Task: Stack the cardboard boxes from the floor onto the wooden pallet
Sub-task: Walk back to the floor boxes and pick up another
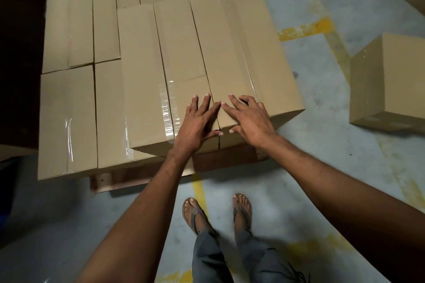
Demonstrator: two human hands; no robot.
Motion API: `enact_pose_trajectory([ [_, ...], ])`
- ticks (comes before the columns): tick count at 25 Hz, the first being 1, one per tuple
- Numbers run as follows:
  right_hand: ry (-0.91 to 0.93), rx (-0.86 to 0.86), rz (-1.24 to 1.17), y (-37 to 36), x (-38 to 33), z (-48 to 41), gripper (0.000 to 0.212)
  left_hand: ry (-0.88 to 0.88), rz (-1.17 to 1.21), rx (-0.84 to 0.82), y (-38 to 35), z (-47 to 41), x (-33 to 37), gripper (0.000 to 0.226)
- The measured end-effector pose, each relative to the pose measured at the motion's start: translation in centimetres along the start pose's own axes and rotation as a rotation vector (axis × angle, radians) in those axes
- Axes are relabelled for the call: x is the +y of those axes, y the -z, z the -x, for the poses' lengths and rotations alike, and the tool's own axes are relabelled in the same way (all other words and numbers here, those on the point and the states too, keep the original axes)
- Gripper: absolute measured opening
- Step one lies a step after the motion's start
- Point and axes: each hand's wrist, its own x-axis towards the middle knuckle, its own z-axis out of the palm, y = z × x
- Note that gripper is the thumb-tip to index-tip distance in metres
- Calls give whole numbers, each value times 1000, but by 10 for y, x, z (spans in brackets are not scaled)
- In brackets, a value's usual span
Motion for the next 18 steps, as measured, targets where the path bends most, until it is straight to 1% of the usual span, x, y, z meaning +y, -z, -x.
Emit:
enact_pose_trajectory([
  [3,15,-15,-19,-4,-2,5,98,25,17,-44,-1,2,1,100],
  [5,21,-35,-71,-2,-5,13,102,106,89,-93,5,4,9,102],
  [7,12,-55,-174,2,-11,26,94,196,155,-141,13,10,26,106],
  [9,-32,-58,-319,9,-15,42,82,211,250,-182,21,23,45,105],
  [10,-64,-48,-401,13,-17,52,76,208,314,-173,23,31,53,102],
  [11,-101,-20,-485,19,-19,63,71,207,370,-139,28,41,61,98],
  [14,-228,97,-702,41,-29,103,57,194,482,51,48,72,79,81],
  [16,-305,129,-805,56,-37,133,51,187,541,140,61,96,92,70],
  [18,-336,163,-869,73,-44,160,47,163,584,213,72,117,105,62],
])
